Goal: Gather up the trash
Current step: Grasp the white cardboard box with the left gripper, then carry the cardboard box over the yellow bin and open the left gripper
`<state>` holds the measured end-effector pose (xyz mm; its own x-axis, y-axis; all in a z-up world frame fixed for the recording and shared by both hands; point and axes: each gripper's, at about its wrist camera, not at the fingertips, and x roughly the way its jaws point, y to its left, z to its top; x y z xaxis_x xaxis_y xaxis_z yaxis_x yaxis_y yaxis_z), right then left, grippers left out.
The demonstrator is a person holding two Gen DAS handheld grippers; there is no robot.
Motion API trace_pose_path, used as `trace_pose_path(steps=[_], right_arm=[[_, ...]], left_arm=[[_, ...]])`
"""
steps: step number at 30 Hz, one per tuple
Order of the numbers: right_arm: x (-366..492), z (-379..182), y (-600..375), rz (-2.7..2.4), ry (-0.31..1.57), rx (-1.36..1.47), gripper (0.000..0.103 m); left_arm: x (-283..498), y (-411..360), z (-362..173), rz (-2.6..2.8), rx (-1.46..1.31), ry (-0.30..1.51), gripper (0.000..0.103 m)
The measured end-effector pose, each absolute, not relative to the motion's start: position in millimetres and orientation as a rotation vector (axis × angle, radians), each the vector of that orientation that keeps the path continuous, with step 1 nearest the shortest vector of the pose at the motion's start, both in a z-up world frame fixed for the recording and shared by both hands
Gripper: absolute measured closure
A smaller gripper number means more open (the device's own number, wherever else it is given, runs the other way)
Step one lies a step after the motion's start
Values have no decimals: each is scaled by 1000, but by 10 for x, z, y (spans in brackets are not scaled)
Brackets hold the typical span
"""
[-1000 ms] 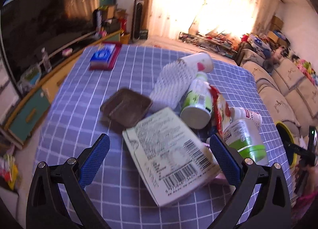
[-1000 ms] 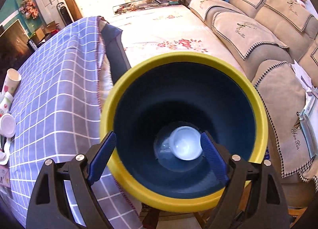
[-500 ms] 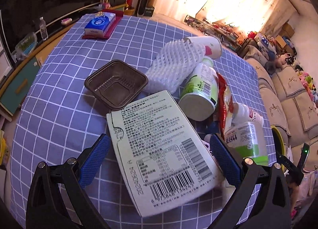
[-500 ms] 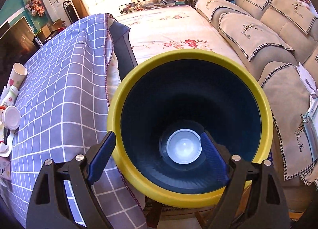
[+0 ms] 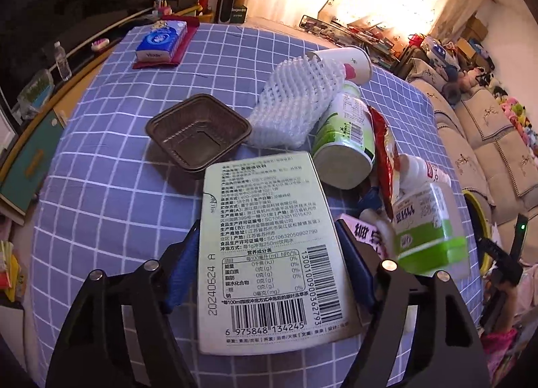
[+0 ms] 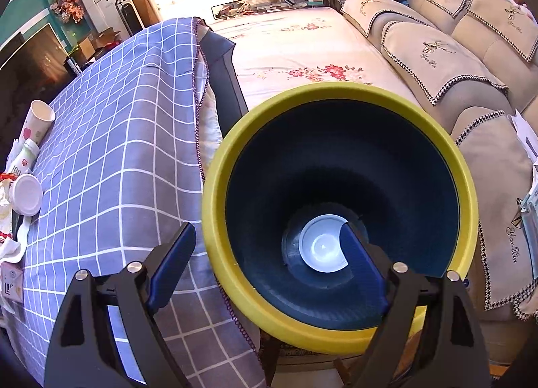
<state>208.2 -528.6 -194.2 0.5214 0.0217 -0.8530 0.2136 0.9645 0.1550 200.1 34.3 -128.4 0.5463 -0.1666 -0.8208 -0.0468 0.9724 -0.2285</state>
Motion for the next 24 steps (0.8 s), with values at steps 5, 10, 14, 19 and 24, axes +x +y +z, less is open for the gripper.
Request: trace_pose_path(steps=[5, 10, 14, 19, 24], right_arm=[[2084, -1920, -5229, -100, 1016, 245, 20], [2050, -1869, -5202, -85, 989, 258, 20], [1991, -1834, -5225, -83, 976, 258, 20], [1886, -1744, -5349, -99, 938, 280, 20], [1665, -1585, -5548, -122, 877, 306, 20]], left_arm=[[1719, 345, -1099, -54, -151, 911, 32], [1479, 318, -879, -58, -101, 845, 32], [1296, 192, -600, -103, -65, 777, 32], [1171, -141, -270, -188, -16, 700, 32], [1220, -708, -106, -344, 23, 675, 32]])
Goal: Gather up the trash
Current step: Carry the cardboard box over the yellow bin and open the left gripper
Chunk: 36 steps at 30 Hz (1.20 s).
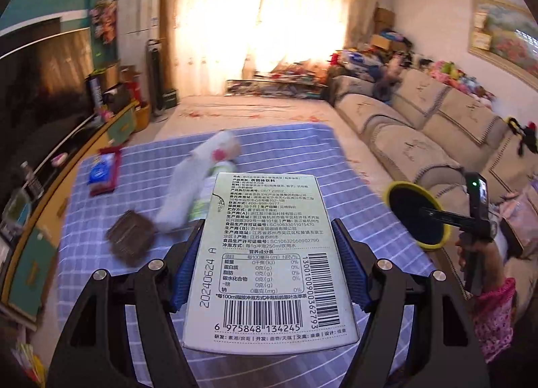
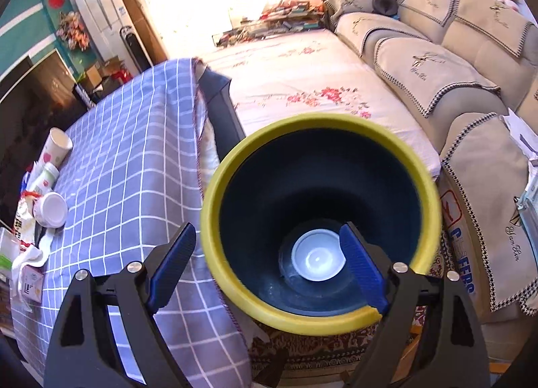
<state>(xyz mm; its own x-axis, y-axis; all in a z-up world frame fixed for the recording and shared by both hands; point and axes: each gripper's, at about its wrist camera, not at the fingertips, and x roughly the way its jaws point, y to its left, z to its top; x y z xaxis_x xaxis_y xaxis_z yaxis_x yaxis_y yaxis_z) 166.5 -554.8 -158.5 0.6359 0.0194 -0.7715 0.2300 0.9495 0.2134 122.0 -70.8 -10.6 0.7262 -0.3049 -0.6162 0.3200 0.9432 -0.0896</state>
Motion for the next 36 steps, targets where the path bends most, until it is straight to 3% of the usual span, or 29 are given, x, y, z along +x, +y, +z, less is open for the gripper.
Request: trace_pose_path(steps=[11, 22, 32, 36], right_arm=[[1109, -1381, -6163, -225, 772, 362, 20], [763, -1437, -6500, -284, 737, 430, 20], [724, -1513, -6600, -304, 740, 461, 20], [715, -1493, -6604, -306, 734, 462, 19]], left_arm=[[1753, -2436, -411, -650, 95, 796, 32], [2292, -4328, -1212, -814, 234, 995, 32], [2643, -4975, -1854, -772, 286, 1121, 31], [2682, -4962, -1896, -749, 277, 1115, 19]])
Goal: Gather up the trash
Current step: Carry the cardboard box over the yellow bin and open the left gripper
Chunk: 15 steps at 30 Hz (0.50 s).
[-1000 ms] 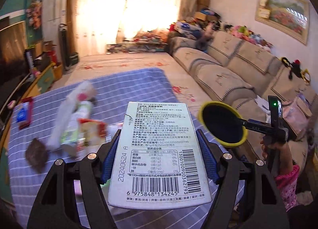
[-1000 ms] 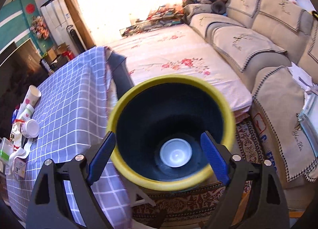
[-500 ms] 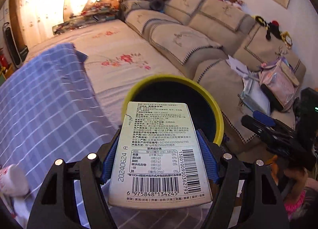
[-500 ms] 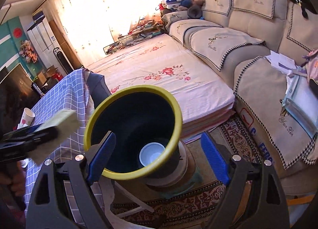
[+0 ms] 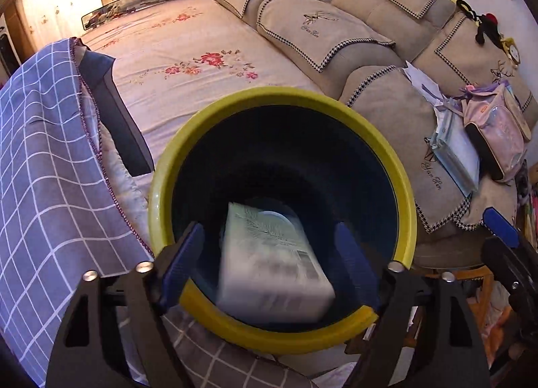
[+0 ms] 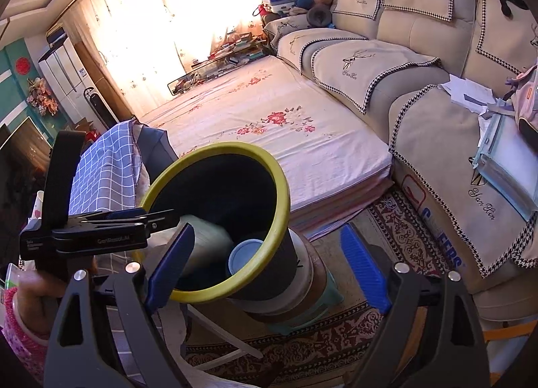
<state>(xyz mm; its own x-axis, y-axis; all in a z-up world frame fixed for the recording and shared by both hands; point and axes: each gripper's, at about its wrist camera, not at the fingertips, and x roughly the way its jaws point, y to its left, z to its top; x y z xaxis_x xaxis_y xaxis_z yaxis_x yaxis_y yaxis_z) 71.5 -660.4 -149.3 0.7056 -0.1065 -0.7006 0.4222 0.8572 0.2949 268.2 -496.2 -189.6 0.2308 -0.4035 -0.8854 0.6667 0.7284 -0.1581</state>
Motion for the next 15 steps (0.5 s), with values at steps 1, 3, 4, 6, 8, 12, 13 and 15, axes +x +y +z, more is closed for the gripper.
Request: trace_pose_path(steps=[1, 3, 4, 6, 8, 12, 13, 15], right_arm=[[704, -1488, -6593, -306, 732, 462, 18], [697, -1476, -6581, -307, 729, 461, 18], [691, -1471, -6568, -307, 729, 460, 18], [696, -1468, -6534, -307, 732, 454, 18], [721, -1476, -6485, -302, 738, 448, 17], [803, -1471, -6346, -269, 754, 432, 17], [836, -1465, -6286, -255, 758, 424, 17], [911, -1447, -6147, -225, 764, 406, 17]], left_arm=[[2681, -4932, -1874, -744, 273, 1106, 19], [2638, -4825, -1773, -733, 268, 1072, 19], [2591, -4762, -1679, -730, 260, 1039, 19], [2510, -4552, -1485, -725, 237, 983, 18], [2386, -4304, -1222, -742, 177, 930, 15], [2214, -3694, -751, -749, 60, 829, 10], [2172, -3484, -618, -735, 35, 791, 9], [2125, -3089, -414, -701, -9, 734, 7]])
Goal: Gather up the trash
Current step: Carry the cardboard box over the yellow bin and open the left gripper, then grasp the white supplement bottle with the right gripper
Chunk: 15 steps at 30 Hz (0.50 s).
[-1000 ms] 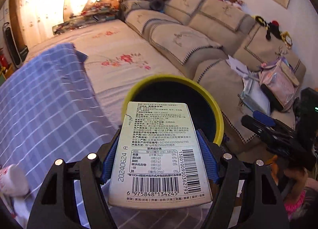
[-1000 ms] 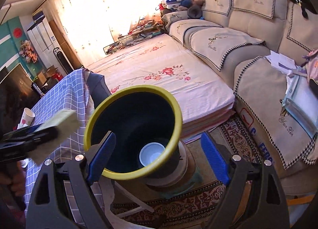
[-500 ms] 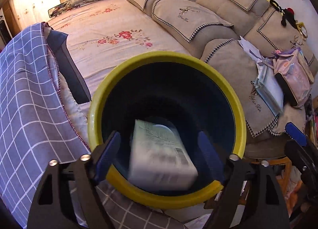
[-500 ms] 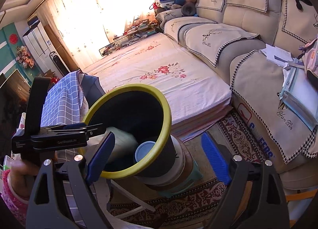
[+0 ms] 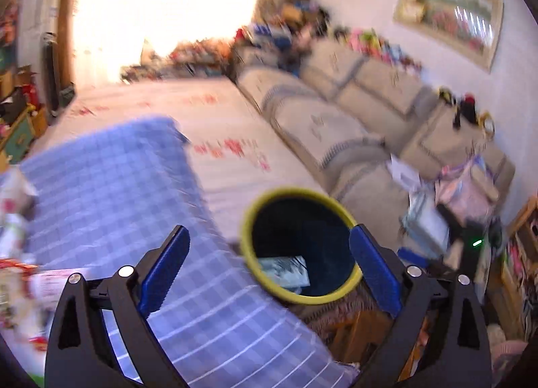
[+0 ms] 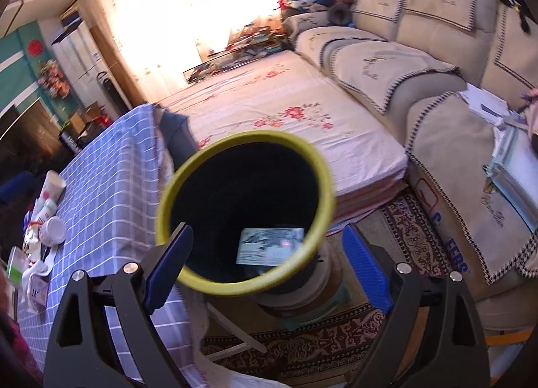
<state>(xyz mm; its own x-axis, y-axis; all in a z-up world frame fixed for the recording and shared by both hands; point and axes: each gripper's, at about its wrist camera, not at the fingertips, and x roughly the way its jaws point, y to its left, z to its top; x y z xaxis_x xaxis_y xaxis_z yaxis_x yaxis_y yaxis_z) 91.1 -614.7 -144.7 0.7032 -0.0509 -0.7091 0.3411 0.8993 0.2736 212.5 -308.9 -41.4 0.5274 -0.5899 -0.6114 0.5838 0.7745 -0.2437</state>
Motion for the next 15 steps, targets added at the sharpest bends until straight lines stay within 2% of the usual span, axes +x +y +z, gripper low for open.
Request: trace_pose_path(steps=[7, 15], right_arm=[[1221, -1351, -5516, -112, 785, 327, 17], [1643, -1172, -4499, 43, 799, 217, 17]], left_arm=[[2095, -1650, 8, -417, -53, 553, 5], [2329, -270, -260, -126, -113, 555, 5]])
